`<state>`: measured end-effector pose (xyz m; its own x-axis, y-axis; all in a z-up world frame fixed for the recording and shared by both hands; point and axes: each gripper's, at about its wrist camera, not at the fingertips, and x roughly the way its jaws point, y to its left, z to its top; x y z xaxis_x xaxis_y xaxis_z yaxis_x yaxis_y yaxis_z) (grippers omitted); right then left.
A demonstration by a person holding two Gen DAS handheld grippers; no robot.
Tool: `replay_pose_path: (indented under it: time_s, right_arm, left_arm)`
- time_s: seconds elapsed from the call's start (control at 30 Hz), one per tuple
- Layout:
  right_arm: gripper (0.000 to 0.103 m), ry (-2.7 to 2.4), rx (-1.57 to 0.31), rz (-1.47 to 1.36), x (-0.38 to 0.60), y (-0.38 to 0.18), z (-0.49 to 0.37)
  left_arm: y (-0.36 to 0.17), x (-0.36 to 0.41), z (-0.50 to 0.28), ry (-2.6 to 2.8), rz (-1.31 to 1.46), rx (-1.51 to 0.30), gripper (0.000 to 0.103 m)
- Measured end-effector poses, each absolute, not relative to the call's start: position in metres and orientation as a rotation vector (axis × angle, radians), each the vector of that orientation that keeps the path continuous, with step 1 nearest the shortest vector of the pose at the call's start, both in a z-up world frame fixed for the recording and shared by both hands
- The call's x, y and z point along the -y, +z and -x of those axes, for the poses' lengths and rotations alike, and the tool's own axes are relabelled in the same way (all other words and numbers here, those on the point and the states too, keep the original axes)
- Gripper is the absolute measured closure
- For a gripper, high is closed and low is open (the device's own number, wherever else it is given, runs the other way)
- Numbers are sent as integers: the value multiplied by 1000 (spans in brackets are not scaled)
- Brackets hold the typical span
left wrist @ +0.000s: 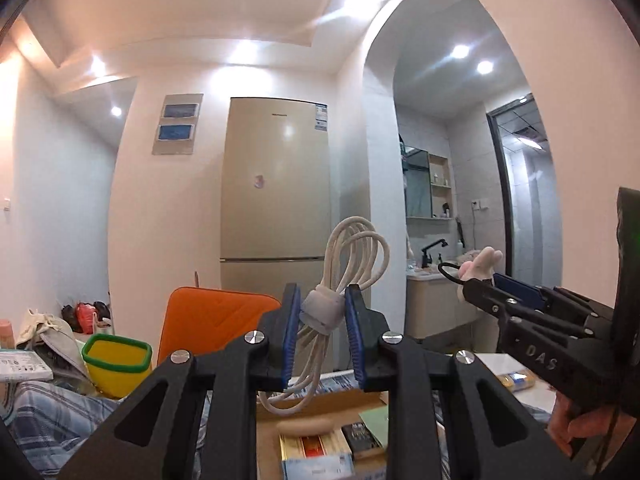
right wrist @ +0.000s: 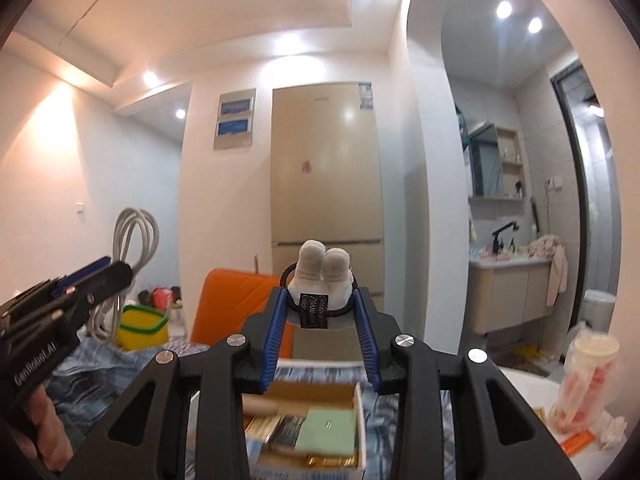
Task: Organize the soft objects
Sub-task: 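Lift the earphone holder and cable and carry them over the box, then lower the white holder and cable into the box and open both grippers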
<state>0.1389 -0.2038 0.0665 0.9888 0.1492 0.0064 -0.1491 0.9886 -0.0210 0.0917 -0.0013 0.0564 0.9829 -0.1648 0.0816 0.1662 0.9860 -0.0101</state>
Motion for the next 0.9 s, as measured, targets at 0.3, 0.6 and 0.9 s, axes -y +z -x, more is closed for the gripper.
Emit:
replay_pose_path:
  time_s: [0.3, 0.6, 0.9]
  right_arm:
    - [67, 108, -43, -32, 195, 43, -188]
    - [67, 154, -186, -51, 193, 3, -212]
    - [67, 248, -363, -56, 187, -23, -242]
  left_arm:
    - [36, -7, -123, -74, 56, 76, 82]
    - [-1, -9, -155, -51, 33, -114, 82]
    - [-18, 5, -187, -40, -14, -303, 82]
